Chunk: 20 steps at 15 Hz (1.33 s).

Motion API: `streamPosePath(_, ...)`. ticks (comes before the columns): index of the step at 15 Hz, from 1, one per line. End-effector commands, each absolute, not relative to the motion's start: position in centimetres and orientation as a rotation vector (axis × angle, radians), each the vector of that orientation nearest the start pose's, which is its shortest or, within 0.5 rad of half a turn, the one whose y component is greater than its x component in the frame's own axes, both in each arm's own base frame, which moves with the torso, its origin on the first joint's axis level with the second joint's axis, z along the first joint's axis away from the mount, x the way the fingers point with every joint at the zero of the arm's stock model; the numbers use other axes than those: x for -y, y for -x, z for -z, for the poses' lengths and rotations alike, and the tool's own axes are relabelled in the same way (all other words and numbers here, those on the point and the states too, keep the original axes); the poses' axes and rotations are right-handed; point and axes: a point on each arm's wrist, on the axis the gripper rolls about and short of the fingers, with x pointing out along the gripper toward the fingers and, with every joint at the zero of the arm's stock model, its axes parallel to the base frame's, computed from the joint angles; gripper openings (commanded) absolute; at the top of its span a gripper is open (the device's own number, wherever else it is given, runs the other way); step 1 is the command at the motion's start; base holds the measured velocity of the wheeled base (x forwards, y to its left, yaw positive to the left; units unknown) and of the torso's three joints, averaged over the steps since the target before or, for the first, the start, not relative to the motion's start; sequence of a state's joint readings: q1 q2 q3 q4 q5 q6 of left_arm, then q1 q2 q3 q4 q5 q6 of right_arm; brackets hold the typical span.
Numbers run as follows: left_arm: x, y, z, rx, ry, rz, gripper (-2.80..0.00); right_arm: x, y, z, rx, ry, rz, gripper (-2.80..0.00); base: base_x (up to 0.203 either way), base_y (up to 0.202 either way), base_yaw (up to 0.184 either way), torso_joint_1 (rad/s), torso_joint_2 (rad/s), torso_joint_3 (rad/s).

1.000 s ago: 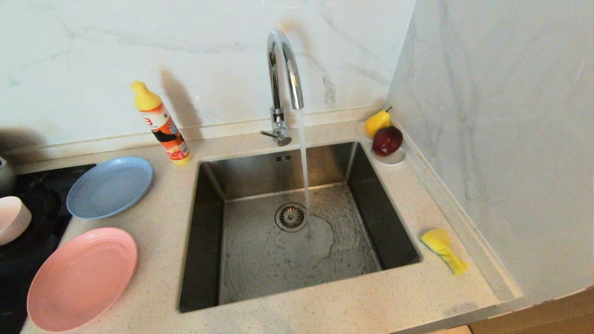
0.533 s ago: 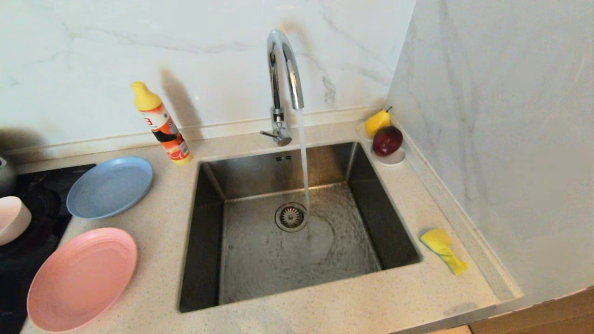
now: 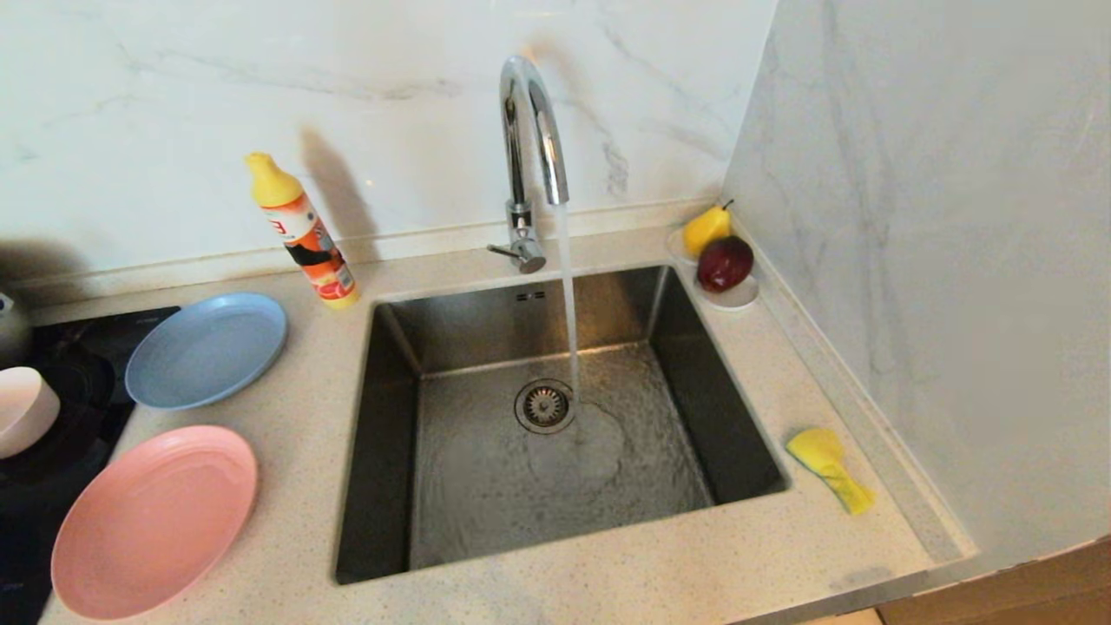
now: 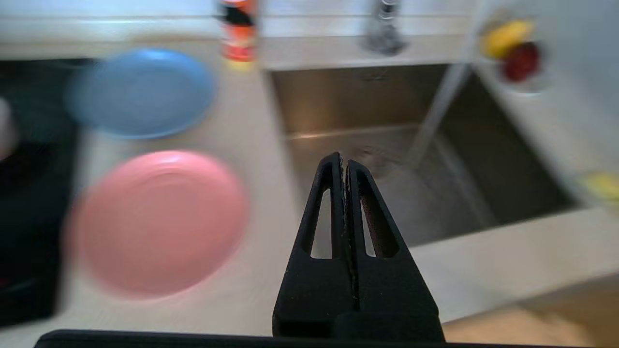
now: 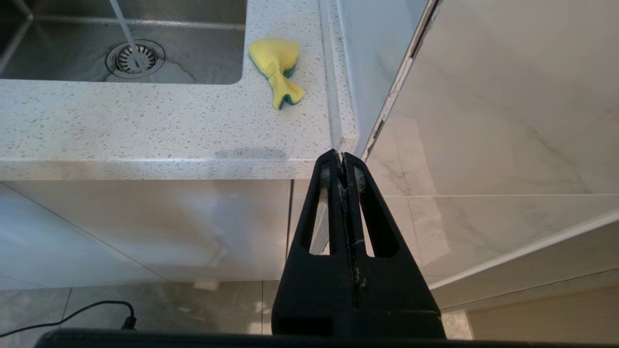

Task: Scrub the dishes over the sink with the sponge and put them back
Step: Turn off the faucet

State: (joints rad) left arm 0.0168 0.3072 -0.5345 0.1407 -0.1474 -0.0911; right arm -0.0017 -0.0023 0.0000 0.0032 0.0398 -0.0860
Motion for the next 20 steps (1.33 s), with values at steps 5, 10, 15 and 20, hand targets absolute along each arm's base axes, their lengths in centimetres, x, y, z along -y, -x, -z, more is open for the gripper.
streamPosePath(5,0.8,-14.4,-26.6,-0.419,0.272,0.435,-2.8,-0.1,2.3,-7.5,0.0,0.086,-0.038,-2.8,0.0,0.0,0.0,0.0,0.0,0.0)
streamPosePath(10,1.6,-25.8,-23.9,-0.52,0.369,0.61,-2.8,-0.1,2.3,-7.5,0.0,0.086,-0.04,-2.8,0.0,0.0,0.0,0.0,0.0,0.0)
streamPosePath(15,4.0,-33.7,-19.9,-0.426,0.465,0.699,-2.8,-0.1,2.3,-7.5,0.0,0.086,-0.038,-2.8,0.0,0.0,0.0,0.0,0.0,0.0)
streamPosePath(20,7.4,-36.7,-17.8,-0.412,0.535,0.771,-2.8,-0.1,2.3,-7.5,0.0,0.086,-0.038,-2.8,0.0,0.0,0.0,0.0,0.0,0.0)
